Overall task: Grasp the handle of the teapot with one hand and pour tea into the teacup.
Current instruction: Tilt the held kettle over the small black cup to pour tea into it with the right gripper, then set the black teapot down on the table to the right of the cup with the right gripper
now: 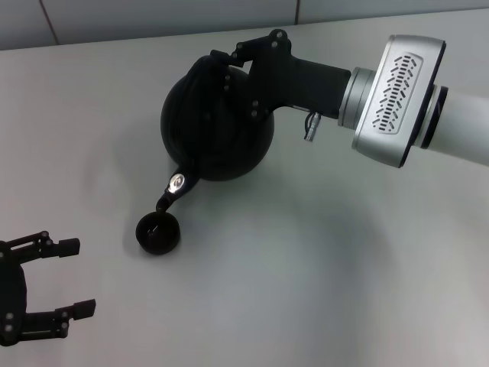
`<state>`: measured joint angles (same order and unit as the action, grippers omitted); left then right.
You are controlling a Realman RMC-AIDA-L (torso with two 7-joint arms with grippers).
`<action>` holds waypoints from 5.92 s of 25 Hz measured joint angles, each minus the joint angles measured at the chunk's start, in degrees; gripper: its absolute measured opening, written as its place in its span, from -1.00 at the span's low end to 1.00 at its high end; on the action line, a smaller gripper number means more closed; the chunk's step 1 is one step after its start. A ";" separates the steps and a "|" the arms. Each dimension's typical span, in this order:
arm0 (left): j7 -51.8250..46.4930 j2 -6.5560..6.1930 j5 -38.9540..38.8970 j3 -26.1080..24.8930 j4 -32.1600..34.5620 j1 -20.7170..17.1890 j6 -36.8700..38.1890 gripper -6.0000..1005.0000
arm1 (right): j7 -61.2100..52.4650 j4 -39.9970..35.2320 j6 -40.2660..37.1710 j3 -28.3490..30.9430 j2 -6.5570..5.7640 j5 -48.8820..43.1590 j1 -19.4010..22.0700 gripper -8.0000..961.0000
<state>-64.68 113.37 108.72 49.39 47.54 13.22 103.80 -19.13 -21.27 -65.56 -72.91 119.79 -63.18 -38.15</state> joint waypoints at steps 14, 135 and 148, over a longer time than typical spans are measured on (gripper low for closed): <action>0.00 0.00 0.00 0.00 0.10 -0.15 -0.02 0.67 | 2.54 -0.15 0.14 -0.69 0.02 0.29 -0.16 -0.80; 1.49 0.55 0.00 -0.88 0.18 -0.11 -1.65 0.67 | -23.56 4.40 17.87 -2.74 -0.44 25.26 5.76 -0.81; 1.49 0.61 0.00 -0.88 0.18 -0.24 -1.24 0.67 | -23.73 4.03 19.65 -4.16 -0.32 25.28 5.70 -0.76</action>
<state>-63.19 113.99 108.72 48.51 47.73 12.97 102.56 -42.86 -17.24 -45.91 -77.07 119.47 -37.90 -32.45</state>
